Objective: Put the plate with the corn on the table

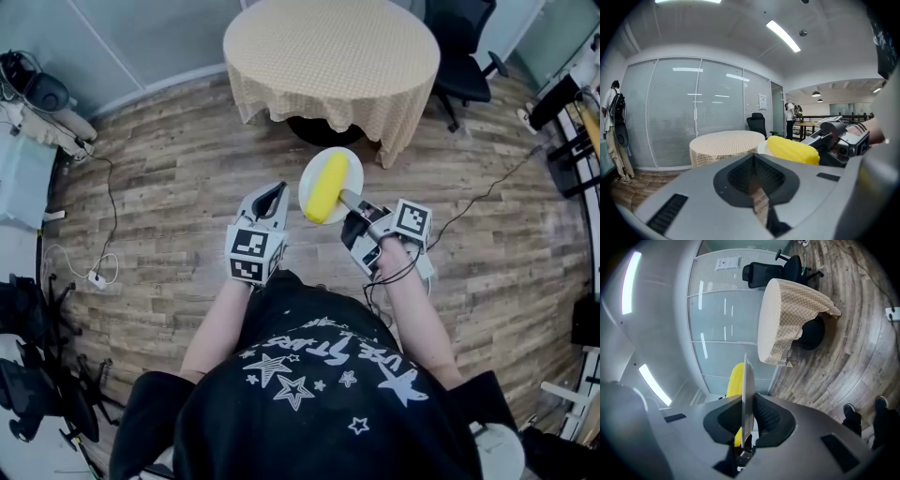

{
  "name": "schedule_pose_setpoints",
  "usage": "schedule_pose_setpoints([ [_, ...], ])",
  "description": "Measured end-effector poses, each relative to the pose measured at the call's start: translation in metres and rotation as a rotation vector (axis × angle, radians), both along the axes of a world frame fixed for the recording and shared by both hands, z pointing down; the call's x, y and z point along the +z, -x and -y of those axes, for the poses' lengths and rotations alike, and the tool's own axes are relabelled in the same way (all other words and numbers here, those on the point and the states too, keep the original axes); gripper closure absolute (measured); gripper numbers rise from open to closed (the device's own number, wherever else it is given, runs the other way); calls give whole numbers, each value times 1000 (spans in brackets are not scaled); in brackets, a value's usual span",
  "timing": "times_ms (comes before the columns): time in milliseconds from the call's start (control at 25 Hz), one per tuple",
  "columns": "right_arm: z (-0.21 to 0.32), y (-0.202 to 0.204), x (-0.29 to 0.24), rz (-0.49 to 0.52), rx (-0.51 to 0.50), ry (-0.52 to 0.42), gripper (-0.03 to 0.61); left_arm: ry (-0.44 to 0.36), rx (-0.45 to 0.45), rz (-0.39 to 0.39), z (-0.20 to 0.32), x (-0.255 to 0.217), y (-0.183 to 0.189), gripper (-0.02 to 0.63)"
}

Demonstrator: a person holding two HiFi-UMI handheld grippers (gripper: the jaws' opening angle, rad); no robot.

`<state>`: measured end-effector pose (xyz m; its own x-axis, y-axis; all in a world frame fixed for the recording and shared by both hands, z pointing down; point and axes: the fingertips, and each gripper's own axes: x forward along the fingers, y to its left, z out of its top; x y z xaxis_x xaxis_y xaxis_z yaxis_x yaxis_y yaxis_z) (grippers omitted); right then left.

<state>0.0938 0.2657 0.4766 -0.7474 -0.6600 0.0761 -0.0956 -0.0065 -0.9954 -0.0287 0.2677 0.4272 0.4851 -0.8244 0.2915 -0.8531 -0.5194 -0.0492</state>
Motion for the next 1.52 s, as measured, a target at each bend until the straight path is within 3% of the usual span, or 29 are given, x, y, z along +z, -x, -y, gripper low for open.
schedule_pose_setpoints([
  [360, 5, 1, 2, -6, -27, 1, 531, 14, -35, 1, 3, 4, 10, 606],
  [800, 39, 7, 5, -9, 5, -8, 531, 12, 0, -32, 43, 10, 11, 606],
  [1520, 178, 41, 5, -18, 33, -5, 531, 40, 39, -48, 197, 14, 45, 606],
])
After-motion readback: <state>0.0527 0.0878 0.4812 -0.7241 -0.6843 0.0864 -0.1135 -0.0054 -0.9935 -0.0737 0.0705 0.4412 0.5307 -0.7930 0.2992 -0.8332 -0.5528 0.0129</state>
